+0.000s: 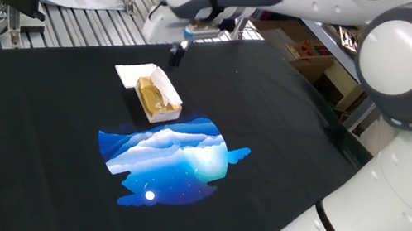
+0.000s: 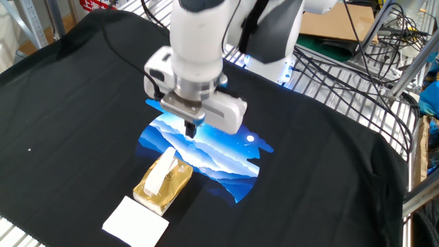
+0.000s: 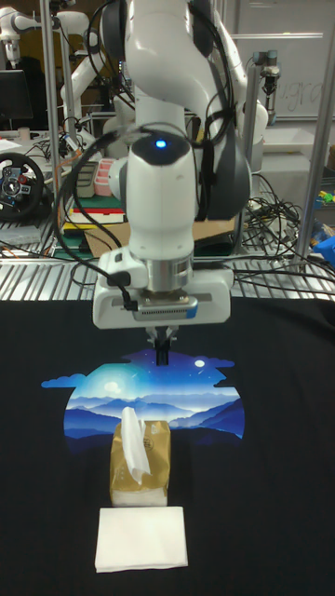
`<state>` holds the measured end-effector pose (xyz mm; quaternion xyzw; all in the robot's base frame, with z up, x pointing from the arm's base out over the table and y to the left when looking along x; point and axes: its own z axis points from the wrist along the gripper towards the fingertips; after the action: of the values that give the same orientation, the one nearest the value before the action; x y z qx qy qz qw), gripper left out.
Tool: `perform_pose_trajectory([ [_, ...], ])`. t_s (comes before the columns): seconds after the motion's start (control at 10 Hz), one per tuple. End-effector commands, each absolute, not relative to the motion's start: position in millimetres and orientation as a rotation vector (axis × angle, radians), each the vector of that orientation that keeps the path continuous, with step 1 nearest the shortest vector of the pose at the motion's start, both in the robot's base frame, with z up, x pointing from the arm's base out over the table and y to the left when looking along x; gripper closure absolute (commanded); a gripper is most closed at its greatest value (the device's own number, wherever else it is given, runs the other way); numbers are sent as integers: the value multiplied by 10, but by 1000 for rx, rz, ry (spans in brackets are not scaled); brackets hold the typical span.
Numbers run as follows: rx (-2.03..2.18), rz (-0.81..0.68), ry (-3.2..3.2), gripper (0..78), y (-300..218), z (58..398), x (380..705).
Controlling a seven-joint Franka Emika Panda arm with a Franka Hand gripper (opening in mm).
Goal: Pull out a napkin
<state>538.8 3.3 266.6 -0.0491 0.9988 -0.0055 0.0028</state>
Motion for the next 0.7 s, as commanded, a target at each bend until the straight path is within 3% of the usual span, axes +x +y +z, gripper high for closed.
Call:
perform_pose_trajectory([
  [0.1, -127, -14, 3130, 776, 64, 2416, 5375],
  [0.7, -80, 3, 3176, 776, -128, 2361, 5353],
])
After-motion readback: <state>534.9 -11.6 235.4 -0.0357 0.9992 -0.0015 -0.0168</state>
